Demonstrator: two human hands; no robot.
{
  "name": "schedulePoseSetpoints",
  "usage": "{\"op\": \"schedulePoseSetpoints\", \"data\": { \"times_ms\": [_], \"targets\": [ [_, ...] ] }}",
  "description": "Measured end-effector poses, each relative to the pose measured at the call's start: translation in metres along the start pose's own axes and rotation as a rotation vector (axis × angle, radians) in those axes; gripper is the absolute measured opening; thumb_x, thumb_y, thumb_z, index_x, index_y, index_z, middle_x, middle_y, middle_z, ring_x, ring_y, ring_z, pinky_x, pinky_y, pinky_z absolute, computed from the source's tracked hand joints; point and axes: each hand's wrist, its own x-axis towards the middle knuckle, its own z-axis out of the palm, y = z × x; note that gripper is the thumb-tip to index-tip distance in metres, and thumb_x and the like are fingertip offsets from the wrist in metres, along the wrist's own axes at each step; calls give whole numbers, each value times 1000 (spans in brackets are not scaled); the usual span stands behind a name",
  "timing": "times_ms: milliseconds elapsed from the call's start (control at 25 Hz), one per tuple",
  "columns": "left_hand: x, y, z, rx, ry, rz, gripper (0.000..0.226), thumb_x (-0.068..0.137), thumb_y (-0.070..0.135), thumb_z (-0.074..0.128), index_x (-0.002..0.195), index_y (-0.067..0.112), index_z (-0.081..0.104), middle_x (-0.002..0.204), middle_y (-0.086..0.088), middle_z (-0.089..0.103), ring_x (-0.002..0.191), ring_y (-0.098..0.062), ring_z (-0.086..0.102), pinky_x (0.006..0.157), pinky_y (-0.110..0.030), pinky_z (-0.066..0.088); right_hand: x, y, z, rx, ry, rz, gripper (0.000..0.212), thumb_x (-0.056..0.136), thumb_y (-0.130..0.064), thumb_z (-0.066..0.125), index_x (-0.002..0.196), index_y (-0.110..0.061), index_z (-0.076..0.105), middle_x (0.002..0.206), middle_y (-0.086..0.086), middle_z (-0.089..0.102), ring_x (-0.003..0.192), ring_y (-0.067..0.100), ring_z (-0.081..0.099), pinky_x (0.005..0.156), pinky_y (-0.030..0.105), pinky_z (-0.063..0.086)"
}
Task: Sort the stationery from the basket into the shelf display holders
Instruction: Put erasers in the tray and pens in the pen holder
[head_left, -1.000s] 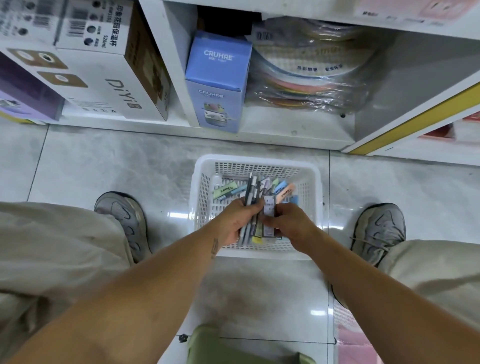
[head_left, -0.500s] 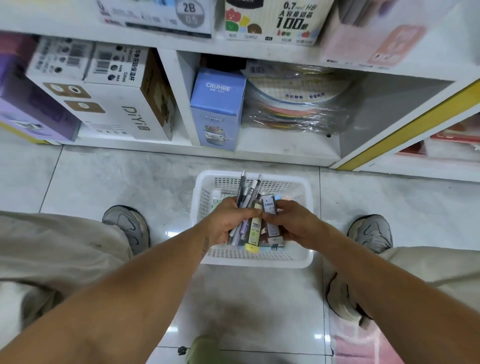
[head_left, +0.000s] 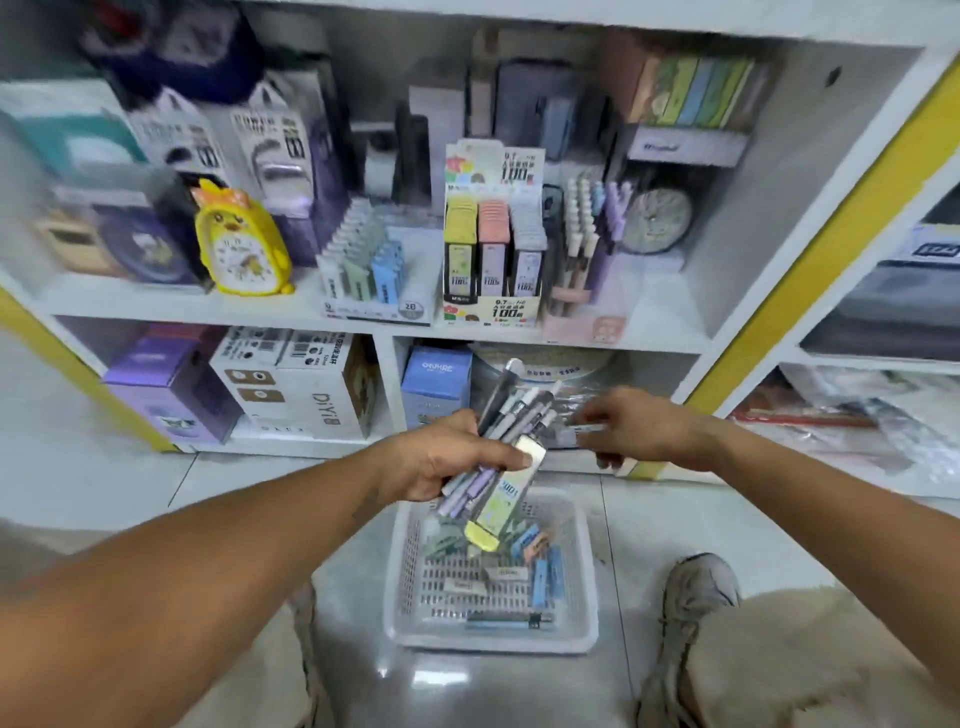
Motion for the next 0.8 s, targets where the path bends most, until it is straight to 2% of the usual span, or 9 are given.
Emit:
{"op": "schedulePoseSetpoints", "data": {
  "times_ms": [120,200,280,400,440,520,560,640,800],
  "targets": [
    [-28,58,4,-9,90,80,33,76,7,80,104,1,65,89,-17,75,75,-27,73,69,-39,60,-18,-49,-58,-161,355,-156,24,81,-24,83,94,-24,62,82,-7,62,60,4,61,52,14,43],
    [-42,95,3,-56,147,142,32,77,4,78,106,1,66,93,-19,75,77,-28,73,70,-41,60,-28,-76,-88,-71,511,-253,14,86,-24,78,88,-27,64,77,-3,65,55,7,66,53,18,50],
    [-52,127,-3,-92,236,191,36,77,3,77,110,-2,64,93,-22,74,77,-30,73,73,-45,60,-33,-97,-109,49,584,-317,11,97,-18,64,94,-29,66,80,-4,69,55,8,70,56,21,56],
    [-59,160,-15,-131,338,216,35,79,3,75,111,-2,64,91,-22,74,75,-30,73,70,-48,60,-27,-115,-121,-99,669,-357,20,100,-16,57,114,-29,66,81,-5,71,61,7,72,64,17,55],
    [-60,166,-19,-156,350,219,32,80,3,74,110,-2,65,90,-21,74,74,-30,73,68,-48,61,-23,-119,-120,-154,707,-380,19,99,-16,60,114,-24,65,87,-1,71,66,11,72,68,23,57],
    [-60,172,-28,-218,358,222,29,82,4,73,109,-1,66,85,-19,75,69,-27,73,60,-45,60,-12,-122,-113,-301,797,-421,17,95,-21,66,111,-20,62,97,5,72,81,23,70,74,37,56],
    [-58,172,-33,-246,363,226,29,82,4,73,110,-1,66,85,-19,75,67,-27,73,58,-43,60,-5,-122,-108,-392,828,-433,18,93,-24,68,109,-19,61,98,7,73,86,29,68,73,40,55],
    [-53,168,-42,-278,383,239,35,81,3,73,115,-2,65,89,-20,74,70,-28,73,58,-43,60,8,-120,-101,-482,823,-460,16,93,-26,68,106,-19,61,96,7,74,88,34,67,71,42,54],
    [-41,157,-50,-301,384,220,40,81,3,74,119,-2,63,98,-22,73,81,-30,73,66,-45,61,31,-119,-94,-489,761,-484,11,93,-24,67,101,-17,65,96,5,70,93,31,63,73,41,52]
  ]
}}
